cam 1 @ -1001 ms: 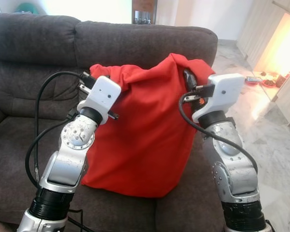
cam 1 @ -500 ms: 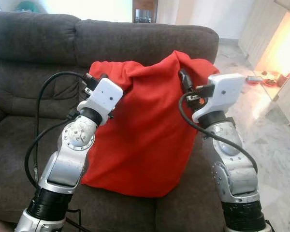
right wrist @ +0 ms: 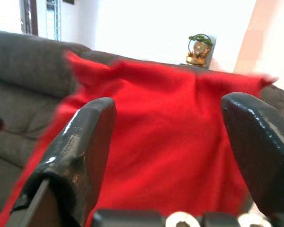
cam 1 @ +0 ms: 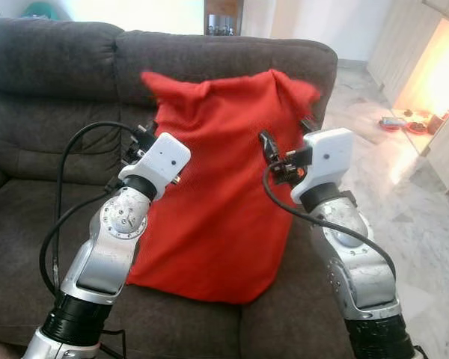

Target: Move the pillow to the sofa from floor

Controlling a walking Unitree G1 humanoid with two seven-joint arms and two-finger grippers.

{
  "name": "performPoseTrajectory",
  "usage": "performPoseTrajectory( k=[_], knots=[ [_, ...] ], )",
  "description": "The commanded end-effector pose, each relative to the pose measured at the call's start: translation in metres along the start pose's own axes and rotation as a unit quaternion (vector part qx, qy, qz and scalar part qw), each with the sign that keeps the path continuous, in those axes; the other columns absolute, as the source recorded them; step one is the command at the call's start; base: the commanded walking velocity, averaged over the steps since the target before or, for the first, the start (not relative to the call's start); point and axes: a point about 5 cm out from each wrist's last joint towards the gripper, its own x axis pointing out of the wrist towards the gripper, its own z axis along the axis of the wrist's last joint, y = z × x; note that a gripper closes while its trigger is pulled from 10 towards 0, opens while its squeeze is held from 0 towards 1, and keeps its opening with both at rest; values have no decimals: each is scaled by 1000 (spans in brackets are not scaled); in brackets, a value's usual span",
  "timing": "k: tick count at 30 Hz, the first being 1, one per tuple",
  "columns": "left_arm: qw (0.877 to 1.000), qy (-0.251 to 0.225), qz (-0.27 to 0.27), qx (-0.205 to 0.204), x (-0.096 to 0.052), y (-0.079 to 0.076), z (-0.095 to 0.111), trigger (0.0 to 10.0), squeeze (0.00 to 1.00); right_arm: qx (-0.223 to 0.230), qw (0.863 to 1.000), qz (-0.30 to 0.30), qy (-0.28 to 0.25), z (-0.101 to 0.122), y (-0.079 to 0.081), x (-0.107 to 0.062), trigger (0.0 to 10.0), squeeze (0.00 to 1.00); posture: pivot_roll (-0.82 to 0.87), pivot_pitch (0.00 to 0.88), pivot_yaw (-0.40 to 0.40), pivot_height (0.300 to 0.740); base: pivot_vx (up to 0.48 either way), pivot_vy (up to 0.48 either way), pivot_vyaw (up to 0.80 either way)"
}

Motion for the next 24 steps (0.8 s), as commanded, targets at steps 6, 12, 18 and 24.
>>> performPoseTrajectory(
  k=[6,12,18,24],
  knots=[
    [998,54,-10,-18,-8,-13,-31,10000,0,-3,998,-60,34,-16,-26,-6,10000,0,78,25,-63,740,0,0,0],
    [984,126,6,-124,-28,-31,-80,10000,0,23,983,-158,93,-65,-60,-28,10000,0,76,25,-61,740,0,0,0],
    [971,177,30,-161,-51,-41,-120,10000,0,40,966,-211,146,-106,-75,-58,10000,0,78,22,-53,740,0,0,0],
    [944,260,36,-200,-82,-61,-166,10000,0,39,955,-222,192,-141,-78,-77,10000,0,65,6,-47,740,0,0,0]
  ],
)
